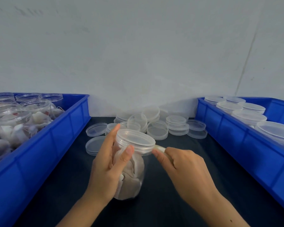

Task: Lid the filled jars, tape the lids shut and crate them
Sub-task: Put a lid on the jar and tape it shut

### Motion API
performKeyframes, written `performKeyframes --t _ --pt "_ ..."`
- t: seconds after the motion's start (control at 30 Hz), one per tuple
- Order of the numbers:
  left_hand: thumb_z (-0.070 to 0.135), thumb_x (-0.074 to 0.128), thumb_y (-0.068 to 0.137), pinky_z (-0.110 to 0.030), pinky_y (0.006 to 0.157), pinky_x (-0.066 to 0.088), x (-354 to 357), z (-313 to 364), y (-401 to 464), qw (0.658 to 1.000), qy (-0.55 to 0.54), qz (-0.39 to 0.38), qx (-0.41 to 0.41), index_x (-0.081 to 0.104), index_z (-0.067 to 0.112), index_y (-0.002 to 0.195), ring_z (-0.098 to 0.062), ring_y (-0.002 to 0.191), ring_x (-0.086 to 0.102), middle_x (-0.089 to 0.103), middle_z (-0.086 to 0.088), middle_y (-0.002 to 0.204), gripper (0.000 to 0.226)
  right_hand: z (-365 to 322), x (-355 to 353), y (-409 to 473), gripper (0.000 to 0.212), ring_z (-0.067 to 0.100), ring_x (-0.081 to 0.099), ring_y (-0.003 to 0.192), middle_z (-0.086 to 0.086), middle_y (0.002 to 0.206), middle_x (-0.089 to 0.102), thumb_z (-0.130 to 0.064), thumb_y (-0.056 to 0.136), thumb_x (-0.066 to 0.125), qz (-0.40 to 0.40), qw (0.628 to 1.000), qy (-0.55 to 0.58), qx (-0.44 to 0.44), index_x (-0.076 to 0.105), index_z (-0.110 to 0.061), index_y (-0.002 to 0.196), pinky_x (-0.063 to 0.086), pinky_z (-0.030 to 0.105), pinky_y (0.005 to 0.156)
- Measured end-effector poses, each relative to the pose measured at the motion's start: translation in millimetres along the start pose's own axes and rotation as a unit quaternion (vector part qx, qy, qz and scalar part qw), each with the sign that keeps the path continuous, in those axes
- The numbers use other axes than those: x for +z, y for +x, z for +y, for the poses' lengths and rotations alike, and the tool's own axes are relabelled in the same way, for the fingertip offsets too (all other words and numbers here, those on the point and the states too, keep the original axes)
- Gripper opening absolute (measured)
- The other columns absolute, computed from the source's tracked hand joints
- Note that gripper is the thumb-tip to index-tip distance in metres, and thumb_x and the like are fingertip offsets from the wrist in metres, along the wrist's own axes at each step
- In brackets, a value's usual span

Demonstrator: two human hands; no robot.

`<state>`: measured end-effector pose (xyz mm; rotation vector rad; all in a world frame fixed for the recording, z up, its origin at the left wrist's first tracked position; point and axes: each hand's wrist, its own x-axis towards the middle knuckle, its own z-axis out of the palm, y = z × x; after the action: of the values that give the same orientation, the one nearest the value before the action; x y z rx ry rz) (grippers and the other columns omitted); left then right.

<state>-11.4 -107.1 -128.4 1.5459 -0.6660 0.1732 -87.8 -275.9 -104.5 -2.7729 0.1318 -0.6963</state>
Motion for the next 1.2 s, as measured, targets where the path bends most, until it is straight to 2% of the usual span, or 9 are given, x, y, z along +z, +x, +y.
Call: performKeyframes --t 0.07,0.13,0.27,0.43,0.63,0.77,0.9,1.07,1.2 --pt "0.071 0.06 0.069 -0.018 0.09 0.042 3 4 -3 0.999 0.04 0.015 0.017 0.042 0.051 0.13 0.011 0.115 0.053 0.057 0.034 0.121 0.066 -2 0 -1 0.069 0.016 0.044 0.054 -0.001 0.057 0.046 -0.073 0.077 0.003 -0.008 1.0 -0.004 -0.001 0.041 -0.017 0.064 0.036 0.026 0.054" --pt "0.082 0.063 0.056 -0.01 0.083 0.043 6 9 -3 0.994 0.103 0.04 0.021 0.04 0.056 0.124 0.016 0.108 0.052 0.054 0.04 0.116 0.077 -5 0 -3 0.068 0.015 0.039 0.052 -0.001 0.056 0.045 -0.073 0.077 0.002 -0.016 1.0 -0.009 -0.004 0.039 -0.018 0.063 0.034 0.027 0.053" --pt "0.083 0.07 0.039 -0.008 0.071 0.04 11 10 -3 0.983 0.159 0.085 0.009 0.037 0.059 0.113 0.024 0.102 0.047 0.047 0.047 0.11 0.084 -9 0 -3 0.051 0.014 0.038 0.051 -0.002 0.058 0.046 -0.06 0.09 0.02 -0.031 0.999 -0.017 -0.004 0.038 -0.021 0.064 0.033 0.026 0.052" --pt "0.079 0.07 0.042 -0.013 0.074 0.041 8 6 1 0.985 0.15 0.09 0.004 0.044 0.054 0.109 0.019 0.1 0.051 0.052 0.043 0.108 0.076 -2 -6 1 0.07 0.017 0.044 0.056 0.007 0.068 0.057 -0.073 0.081 0.019 -0.108 0.992 0.06 -0.001 0.055 -0.013 0.078 0.044 0.035 0.059" --pt "0.071 0.075 0.042 -0.02 0.076 0.047 -1 4 7 0.995 0.075 0.063 -0.024 0.056 0.047 0.103 0.008 0.094 0.061 0.065 0.03 0.1 0.068 14 -17 7 0.071 0.01 0.044 0.056 -0.005 0.061 0.048 -0.084 0.075 0.03 -0.224 0.956 0.19 -0.002 0.056 -0.018 0.075 0.043 0.038 0.06" --pt "0.063 0.081 0.038 -0.017 0.077 0.052 -1 4 11 0.998 0.031 0.022 -0.053 0.051 0.041 0.112 0.006 0.097 0.062 0.065 0.028 0.102 0.083 19 -22 9 0.071 0.005 0.038 0.051 -0.005 0.058 0.045 -0.081 0.075 0.027 -0.184 0.971 0.155 -0.006 0.051 -0.015 0.07 0.036 0.03 0.057" --pt "0.055 0.083 0.036 -0.007 0.069 0.049 1 3 13 0.997 -0.027 -0.006 -0.077 0.043 0.038 0.111 0.008 0.093 0.064 0.065 0.032 0.098 0.086 18 -25 10 0.075 0.01 0.043 0.055 0.001 0.065 0.051 -0.08 0.072 0.018 -0.127 0.989 0.07 -0.004 0.054 -0.015 0.079 0.041 0.03 0.059" --pt "0.051 0.084 0.037 -0.011 0.07 0.051 0 0 15 0.995 -0.041 -0.037 -0.087 0.039 0.036 0.111 -0.002 0.09 0.069 0.071 0.02 0.097 0.089 20 -24 11 0.078 0.012 0.045 0.06 0.0 0.067 0.052 -0.082 0.067 0.017 -0.126 0.989 0.072 0.011 0.054 -0.015 0.081 0.042 0.032 0.062" --pt "0.048 0.083 0.039 -0.009 0.07 0.051 -3 0 16 0.994 -0.05 -0.059 -0.082 0.037 0.034 0.113 0.001 0.091 0.068 0.069 0.026 0.096 0.088 17 -19 10 0.078 0.015 0.046 0.063 -0.001 0.065 0.049 -0.082 0.066 0.015 -0.102 0.992 0.067 0.01 0.05 -0.013 0.078 0.039 0.03 0.06"
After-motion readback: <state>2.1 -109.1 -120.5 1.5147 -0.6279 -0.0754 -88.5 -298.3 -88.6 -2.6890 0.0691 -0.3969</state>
